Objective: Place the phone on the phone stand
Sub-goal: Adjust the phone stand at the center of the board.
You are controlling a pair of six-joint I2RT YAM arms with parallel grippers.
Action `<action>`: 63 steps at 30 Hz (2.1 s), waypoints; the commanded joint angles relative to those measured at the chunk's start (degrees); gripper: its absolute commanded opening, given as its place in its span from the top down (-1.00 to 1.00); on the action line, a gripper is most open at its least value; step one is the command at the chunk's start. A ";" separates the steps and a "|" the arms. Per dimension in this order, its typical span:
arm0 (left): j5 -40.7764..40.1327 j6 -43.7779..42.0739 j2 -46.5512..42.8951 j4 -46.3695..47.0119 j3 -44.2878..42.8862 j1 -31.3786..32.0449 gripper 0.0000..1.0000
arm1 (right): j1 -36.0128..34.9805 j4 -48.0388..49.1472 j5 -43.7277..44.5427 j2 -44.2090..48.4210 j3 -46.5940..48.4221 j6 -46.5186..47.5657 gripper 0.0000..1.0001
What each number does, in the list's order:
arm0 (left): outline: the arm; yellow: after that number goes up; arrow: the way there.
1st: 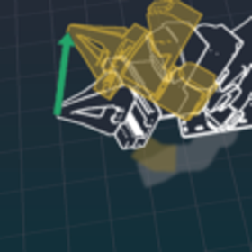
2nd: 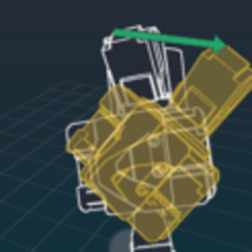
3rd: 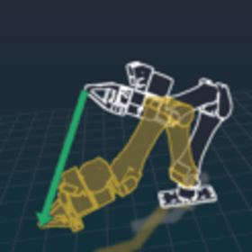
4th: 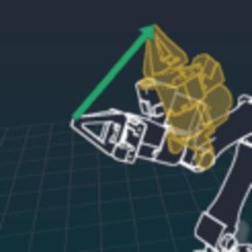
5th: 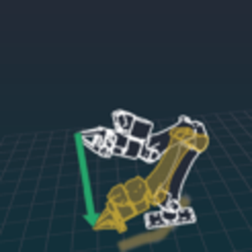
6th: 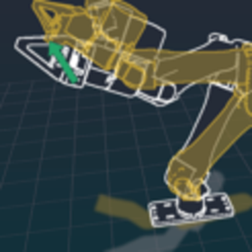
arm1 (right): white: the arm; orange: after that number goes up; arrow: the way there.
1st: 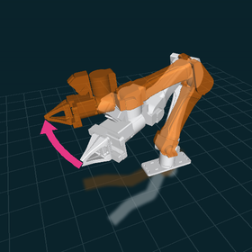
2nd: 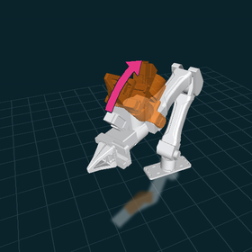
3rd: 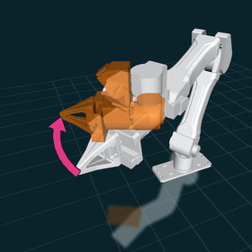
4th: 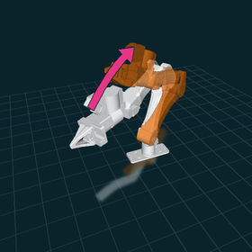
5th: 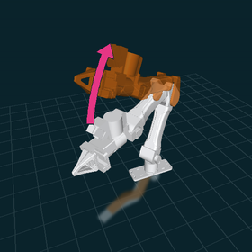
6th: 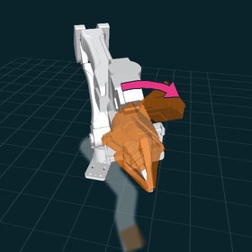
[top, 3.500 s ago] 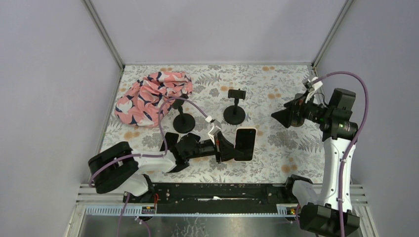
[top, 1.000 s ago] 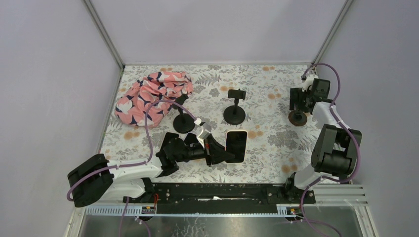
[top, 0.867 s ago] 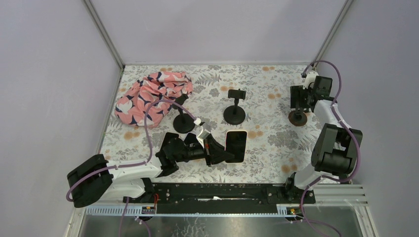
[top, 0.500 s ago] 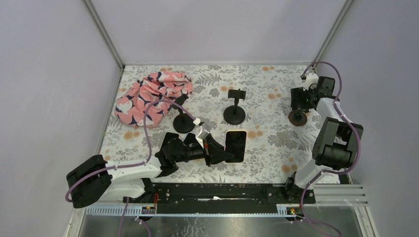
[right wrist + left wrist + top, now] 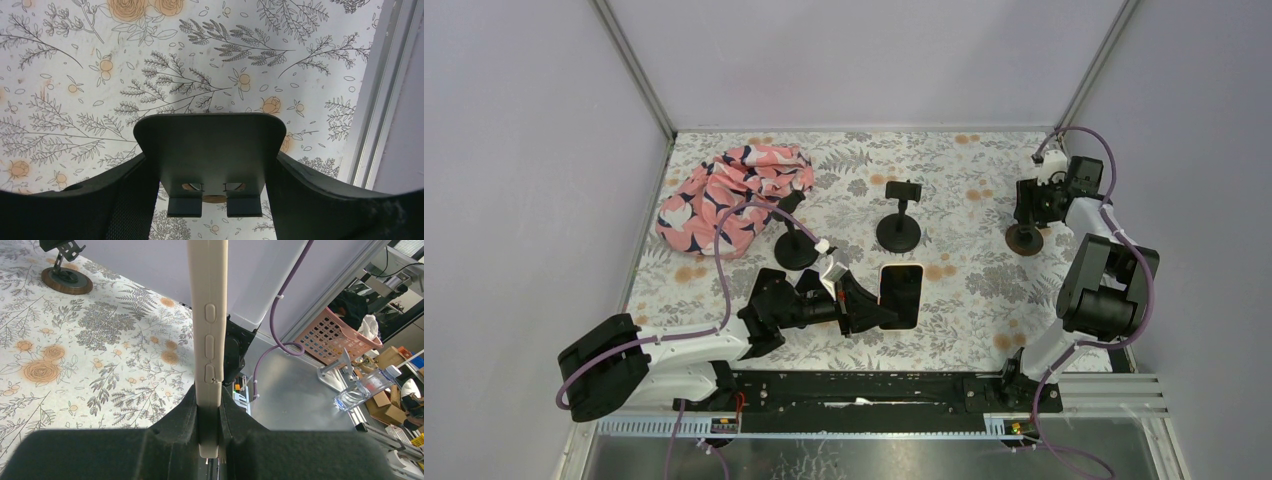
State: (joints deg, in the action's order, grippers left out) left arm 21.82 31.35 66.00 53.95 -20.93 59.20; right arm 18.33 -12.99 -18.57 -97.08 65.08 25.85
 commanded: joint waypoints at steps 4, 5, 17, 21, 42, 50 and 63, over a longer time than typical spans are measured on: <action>-0.63 -0.70 -1.48 4.12 -0.17 -0.22 1.00 | -0.18 2.98 -2.93 2.62 -0.33 -7.77 -0.20; -0.69 -0.68 -1.48 4.13 -0.21 -0.21 1.00 | -0.26 3.41 -3.12 3.20 -0.53 -9.30 -0.18; -0.70 -0.64 -1.05 3.87 -0.95 -0.17 1.00 | -12.25 8.26 14.89 7.64 -1.79 -26.28 -0.15; -0.73 -0.42 -1.22 3.58 -1.04 -0.22 1.00 | -16.40 8.14 23.07 5.16 -1.39 -31.99 -0.09; -0.69 -0.50 0.69 2.34 -2.67 -0.22 1.00 | -18.05 9.82 29.80 0.01 -0.58 -32.29 -0.99; -0.42 -1.03 -0.45 1.42 -2.71 -0.22 1.00 | -17.83 8.52 29.95 12.81 -4.02 -25.26 -1.00; 1.08 -8.06 1.93 -1.35 -4.17 -0.22 1.00 | -16.57 -18.69 -29.59 34.72 0.28 4.55 -0.99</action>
State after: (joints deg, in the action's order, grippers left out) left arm 23.20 28.38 67.72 51.31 -22.15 59.20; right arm 1.93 -15.99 -18.72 -62.22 61.19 17.85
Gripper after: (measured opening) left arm 0.200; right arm 0.995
